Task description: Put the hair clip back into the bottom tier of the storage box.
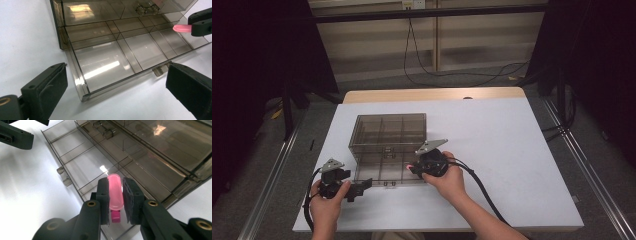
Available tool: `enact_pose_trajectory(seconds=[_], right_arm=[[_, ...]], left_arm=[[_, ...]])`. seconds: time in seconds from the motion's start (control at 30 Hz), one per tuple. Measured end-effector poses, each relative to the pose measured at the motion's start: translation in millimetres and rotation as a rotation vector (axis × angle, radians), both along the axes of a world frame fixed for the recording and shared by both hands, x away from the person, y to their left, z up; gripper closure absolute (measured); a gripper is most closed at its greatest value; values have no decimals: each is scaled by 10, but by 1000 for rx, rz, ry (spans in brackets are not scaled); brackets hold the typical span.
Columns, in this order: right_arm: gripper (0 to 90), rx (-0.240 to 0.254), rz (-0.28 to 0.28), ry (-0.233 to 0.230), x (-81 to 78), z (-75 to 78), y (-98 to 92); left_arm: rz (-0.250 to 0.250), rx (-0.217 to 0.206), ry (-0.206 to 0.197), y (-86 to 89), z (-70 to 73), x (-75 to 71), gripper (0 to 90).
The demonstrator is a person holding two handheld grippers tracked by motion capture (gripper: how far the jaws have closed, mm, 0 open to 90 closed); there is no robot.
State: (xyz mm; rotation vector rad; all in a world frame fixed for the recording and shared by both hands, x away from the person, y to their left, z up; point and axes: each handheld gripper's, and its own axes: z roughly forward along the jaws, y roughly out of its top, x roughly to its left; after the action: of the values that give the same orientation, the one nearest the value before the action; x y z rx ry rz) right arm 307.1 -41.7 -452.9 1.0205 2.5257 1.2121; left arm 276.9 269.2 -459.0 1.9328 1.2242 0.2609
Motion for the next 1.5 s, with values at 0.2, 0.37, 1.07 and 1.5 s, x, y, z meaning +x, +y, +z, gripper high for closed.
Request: enact_pose_trajectory(seconds=[0.2, 0.37, 1.07, 1.5], right_arm=[[759, -1, -2, -1, 5, -1, -7], [759, -3, -6, 2, 11, -11, 4], [749, -1, -10, 3, 18, 87, -81], [825, 1, -12, -1, 30, 274, -190]], left_arm=[[-4, 4, 2, 1, 1, -3, 40], [-5, 3, 0, 6, -1, 0, 40], [4, -6, -2, 1, 0, -12, 40], [-6, -2, 0, 9, 2, -17, 39]])
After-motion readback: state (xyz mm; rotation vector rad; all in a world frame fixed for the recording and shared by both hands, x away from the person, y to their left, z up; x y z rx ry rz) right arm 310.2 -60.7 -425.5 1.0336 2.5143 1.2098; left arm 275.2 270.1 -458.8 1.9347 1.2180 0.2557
